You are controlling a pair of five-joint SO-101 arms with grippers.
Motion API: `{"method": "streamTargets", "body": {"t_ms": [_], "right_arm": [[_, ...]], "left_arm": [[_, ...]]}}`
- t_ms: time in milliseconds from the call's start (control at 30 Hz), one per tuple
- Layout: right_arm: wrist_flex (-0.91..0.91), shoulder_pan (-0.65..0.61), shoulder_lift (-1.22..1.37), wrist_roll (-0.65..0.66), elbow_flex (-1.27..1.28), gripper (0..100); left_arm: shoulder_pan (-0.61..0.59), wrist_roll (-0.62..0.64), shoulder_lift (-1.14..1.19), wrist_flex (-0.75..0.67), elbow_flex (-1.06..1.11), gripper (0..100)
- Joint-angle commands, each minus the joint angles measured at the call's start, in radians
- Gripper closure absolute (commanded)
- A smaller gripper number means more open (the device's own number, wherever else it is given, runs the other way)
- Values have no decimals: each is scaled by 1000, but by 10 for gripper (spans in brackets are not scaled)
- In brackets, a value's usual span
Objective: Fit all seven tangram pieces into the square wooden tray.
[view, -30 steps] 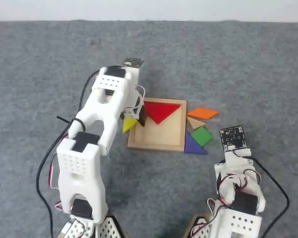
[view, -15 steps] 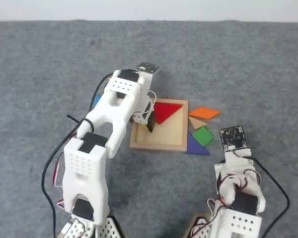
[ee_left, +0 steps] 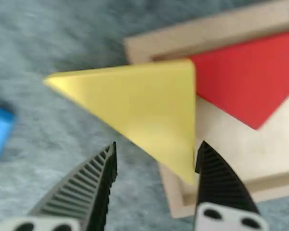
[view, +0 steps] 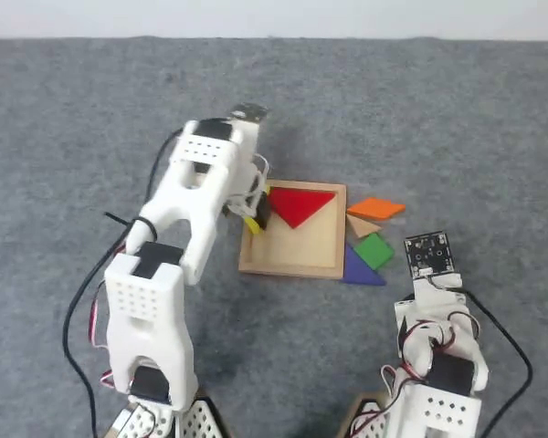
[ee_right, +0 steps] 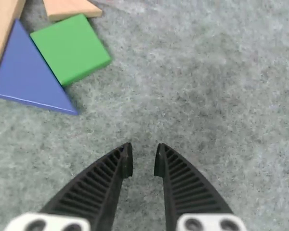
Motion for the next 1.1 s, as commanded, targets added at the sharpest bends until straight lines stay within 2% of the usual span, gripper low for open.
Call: {"method": "streamTargets", "body": {"t_ms": [0, 400, 667, 933, 1067], "right_arm": [[-10, -2, -15, 14, 15, 908], [-10, -5, -15, 14, 15, 908], [-10, -5, -15, 14, 15, 908], [-12, -5, -15, 14, 15, 908], [-13, -7, -15, 14, 15, 908]], "left_arm": [[-60, -20, -74, -21, -56, 737], [-81, -43, -68, -164, -58, 737], [-103, 6, 103, -166, -180, 735], [-112, 11, 295, 57, -464, 735], [-164, 61, 333, 146, -568, 735]]}}
